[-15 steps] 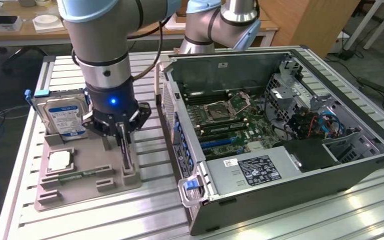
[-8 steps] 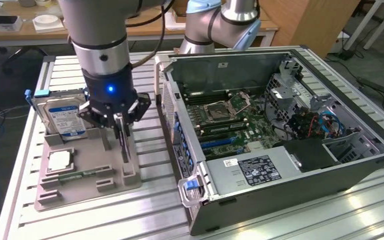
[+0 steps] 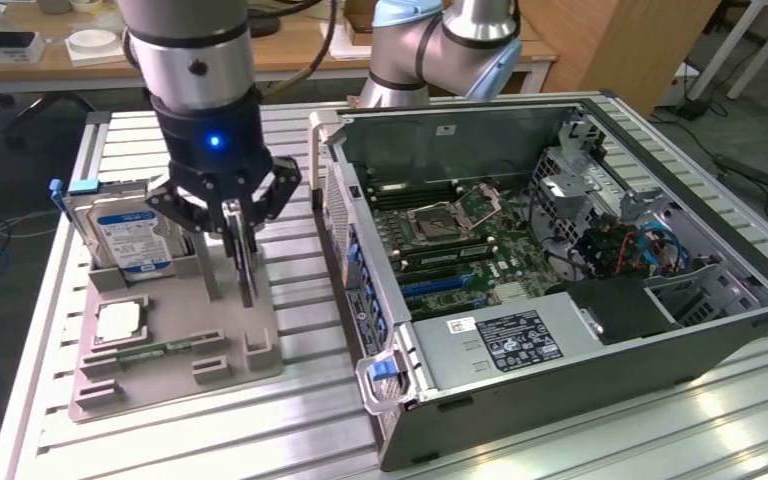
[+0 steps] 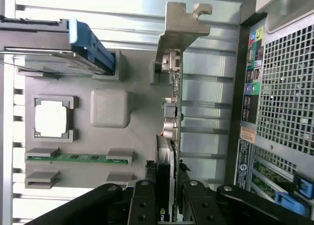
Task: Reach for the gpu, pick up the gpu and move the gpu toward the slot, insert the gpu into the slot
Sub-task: 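Pick up the gpu and move the gpu toward the slot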
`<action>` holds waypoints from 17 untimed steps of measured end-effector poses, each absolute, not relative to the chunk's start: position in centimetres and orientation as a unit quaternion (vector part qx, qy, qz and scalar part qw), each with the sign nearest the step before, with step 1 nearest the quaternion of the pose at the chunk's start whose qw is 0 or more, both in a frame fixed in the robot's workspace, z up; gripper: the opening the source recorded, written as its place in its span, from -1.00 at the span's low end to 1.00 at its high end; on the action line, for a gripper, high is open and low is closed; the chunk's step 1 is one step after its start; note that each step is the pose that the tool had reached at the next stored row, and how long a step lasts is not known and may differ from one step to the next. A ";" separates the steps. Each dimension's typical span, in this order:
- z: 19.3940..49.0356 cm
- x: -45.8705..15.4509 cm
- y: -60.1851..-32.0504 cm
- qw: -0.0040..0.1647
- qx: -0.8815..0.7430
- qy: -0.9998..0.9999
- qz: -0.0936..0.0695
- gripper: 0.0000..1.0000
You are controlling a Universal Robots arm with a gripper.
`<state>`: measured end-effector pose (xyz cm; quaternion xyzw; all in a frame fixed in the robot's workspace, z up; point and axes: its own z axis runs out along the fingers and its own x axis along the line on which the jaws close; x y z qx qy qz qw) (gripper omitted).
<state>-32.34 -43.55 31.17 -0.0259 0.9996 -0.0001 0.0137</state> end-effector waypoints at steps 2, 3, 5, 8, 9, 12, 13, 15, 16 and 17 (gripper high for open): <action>31.9 -32.3 -43.6 0.014 -0.026 1.000 0.000 -0.47; 32.3 -32.3 -43.6 0.014 -0.026 1.000 0.000 -0.47; 32.9 -32.3 -43.6 0.014 -0.026 1.000 0.000 -0.47; 33.8 -32.3 -43.6 0.014 -0.026 1.000 0.000 -0.47; 34.2 -32.3 -43.6 0.014 -0.026 1.000 0.000 -0.47; 35.5 -32.3 -43.5 0.014 -0.026 1.000 0.000 -0.47; 35.9 -32.3 -43.6 0.014 -0.026 1.000 0.000 -0.47; 37.0 -32.3 -43.6 0.014 -0.026 1.000 0.000 -0.47; 37.4 -32.3 -43.6 0.014 -0.026 1.000 0.000 -0.47; 37.8 -32.3 -43.6 0.014 -0.026 1.000 0.000 -0.47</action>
